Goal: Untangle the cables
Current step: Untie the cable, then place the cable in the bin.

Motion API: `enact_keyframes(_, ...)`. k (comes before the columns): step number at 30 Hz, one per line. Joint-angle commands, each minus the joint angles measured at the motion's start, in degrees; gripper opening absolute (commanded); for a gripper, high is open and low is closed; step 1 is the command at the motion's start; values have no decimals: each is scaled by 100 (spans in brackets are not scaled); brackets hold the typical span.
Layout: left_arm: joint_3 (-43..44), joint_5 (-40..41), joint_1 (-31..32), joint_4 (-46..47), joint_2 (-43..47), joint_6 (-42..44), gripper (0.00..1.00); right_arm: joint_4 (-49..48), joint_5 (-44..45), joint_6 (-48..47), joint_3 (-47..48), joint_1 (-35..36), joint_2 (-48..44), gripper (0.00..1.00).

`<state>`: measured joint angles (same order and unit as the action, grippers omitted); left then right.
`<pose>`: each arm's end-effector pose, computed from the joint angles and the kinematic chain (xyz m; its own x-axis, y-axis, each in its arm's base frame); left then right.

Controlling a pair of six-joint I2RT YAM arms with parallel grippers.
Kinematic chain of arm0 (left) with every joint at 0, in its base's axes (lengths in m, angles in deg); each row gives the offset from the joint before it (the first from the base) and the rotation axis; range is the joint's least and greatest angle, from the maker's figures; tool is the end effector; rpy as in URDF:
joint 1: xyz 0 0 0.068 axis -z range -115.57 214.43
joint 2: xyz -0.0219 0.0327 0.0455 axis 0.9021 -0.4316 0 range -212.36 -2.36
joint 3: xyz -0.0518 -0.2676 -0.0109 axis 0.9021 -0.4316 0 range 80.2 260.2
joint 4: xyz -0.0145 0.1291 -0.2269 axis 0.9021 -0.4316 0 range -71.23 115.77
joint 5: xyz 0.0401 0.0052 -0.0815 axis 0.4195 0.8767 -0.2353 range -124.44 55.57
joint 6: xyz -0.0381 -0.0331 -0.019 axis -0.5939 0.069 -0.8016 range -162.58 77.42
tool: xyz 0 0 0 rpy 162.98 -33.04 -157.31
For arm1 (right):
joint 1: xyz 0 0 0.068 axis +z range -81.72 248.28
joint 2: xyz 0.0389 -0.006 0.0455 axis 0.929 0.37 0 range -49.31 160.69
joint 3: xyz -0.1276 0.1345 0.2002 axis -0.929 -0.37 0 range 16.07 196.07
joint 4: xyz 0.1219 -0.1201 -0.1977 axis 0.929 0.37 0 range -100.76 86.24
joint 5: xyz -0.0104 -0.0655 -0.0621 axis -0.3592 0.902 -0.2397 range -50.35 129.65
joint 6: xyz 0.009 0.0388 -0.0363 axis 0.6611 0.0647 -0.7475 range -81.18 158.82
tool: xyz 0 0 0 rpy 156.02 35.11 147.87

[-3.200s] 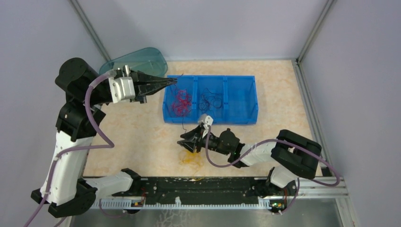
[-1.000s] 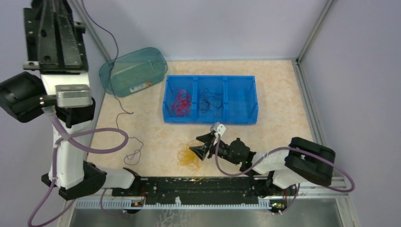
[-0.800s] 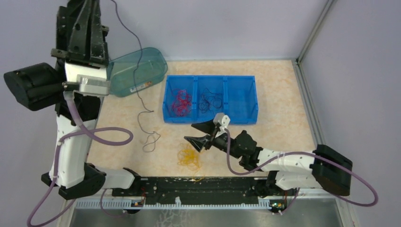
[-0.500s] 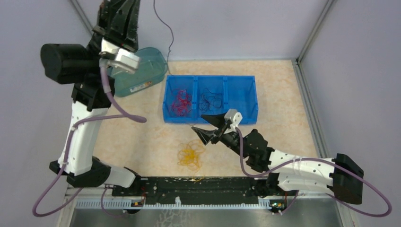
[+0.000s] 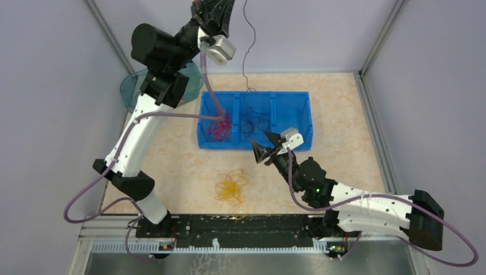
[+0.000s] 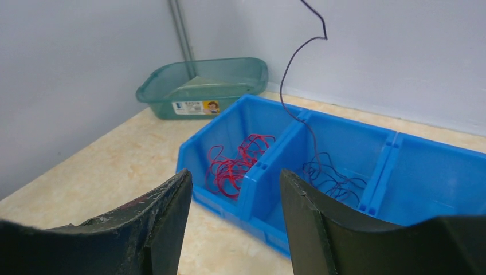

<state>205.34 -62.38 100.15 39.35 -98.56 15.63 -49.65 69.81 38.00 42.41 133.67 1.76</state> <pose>0.2433 -0.1955 0.6182 0.9658 0.2306 -0.1190 -0.0471 0.6069 0.7934 0.1008 0.1773 0.2966 0.1103 0.2110 -0.9712 -0.5817 0.8061 0.1091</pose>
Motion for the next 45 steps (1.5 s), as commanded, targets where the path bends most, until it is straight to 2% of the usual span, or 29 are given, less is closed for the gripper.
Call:
enact_keyframes(1, 275, 167, 91, 158, -166, 337, 0, -76, 596, -116, 123, -52, -325, 58)
enact_keyframes(11, 46, 495, 93, 104, -514, 571, 0, 146, 1349, 45, -259, -72, -1030, 56)
enact_keyframes(17, 235, 737, 93, -941, -726, 673, 0, 403, 1547, 192, -365, -143, -1265, 56)
enact_keyframes(25, 90, 856, 93, -1403, -841, 621, 0, 564, 1586, 244, -378, -210, -1375, 55)
enact_keyframes(37, -1153, 1240, 75, -3336, -533, 269, 0, 854, 1651, 340, -359, -267, -1477, 55)
enact_keyframes(41, -1681, 1202, 42, -3304, -368, -140, 0, 906, 1688, 378, -370, -272, -1519, 55)
enact_keyframes(45, -2771, 1163, 31, -2585, 55, -605, 0, 959, 1737, 452, -401, -272, -1580, 55)
